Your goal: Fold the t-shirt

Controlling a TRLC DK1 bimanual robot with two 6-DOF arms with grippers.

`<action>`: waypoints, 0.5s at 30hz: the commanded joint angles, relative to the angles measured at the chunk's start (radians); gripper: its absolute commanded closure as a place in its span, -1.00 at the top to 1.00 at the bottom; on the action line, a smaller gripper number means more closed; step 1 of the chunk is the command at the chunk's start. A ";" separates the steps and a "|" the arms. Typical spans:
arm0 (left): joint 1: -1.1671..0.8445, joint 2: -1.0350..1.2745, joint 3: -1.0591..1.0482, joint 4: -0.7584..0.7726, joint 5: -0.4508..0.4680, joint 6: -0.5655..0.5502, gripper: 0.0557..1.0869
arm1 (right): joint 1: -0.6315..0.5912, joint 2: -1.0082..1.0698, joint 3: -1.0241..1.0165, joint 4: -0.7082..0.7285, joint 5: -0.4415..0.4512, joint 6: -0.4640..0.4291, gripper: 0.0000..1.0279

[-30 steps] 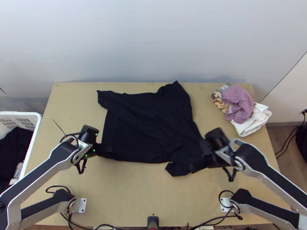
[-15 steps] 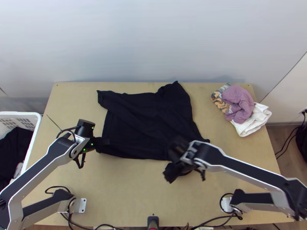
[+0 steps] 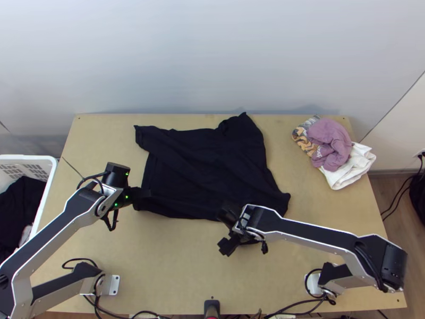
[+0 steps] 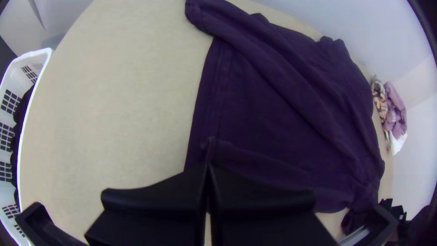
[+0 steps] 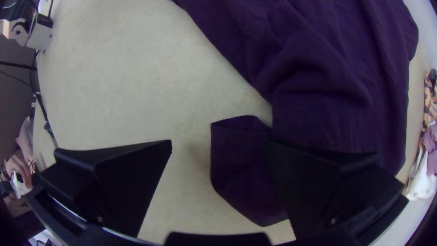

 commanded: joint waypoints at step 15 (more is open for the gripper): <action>0.006 -0.031 0.009 -0.021 0.005 0.004 -0.93 | -0.063 -0.065 -0.052 0.044 0.238 -0.036 -0.86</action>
